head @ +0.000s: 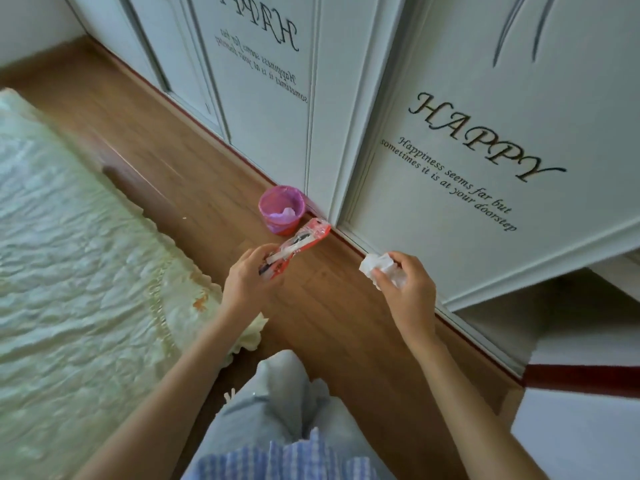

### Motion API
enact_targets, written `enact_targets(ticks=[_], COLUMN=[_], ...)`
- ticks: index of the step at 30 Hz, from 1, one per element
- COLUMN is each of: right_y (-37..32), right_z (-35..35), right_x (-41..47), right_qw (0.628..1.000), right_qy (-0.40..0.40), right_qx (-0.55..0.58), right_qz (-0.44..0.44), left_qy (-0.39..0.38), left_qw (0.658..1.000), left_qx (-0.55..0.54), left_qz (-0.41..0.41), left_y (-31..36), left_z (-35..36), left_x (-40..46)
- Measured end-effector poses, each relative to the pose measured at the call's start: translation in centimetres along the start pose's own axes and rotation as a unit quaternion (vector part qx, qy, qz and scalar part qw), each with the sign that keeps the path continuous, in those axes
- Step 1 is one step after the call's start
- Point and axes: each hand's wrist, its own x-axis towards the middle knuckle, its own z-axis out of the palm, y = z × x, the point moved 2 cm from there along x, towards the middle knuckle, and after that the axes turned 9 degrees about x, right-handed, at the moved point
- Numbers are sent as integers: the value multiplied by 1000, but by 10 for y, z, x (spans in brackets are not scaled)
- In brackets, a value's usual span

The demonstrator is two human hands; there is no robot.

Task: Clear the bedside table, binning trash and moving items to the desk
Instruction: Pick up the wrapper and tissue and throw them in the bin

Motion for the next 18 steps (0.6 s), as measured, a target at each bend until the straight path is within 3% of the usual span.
enact_targets(ticks=[9, 18], right_y=[5, -1], right_z=[86, 184], right_x=[133, 265], right_qw=[996, 992], right_qy=[-92, -128], right_qx=[11, 17], right_qz=[-9, 0], left_qy=[27, 29], left_qw=[994, 988], left_qx=[-13, -20], left_qz=[-108, -152], left_y=[-35, -67], left_z=[9, 0], left_x=[107, 238])
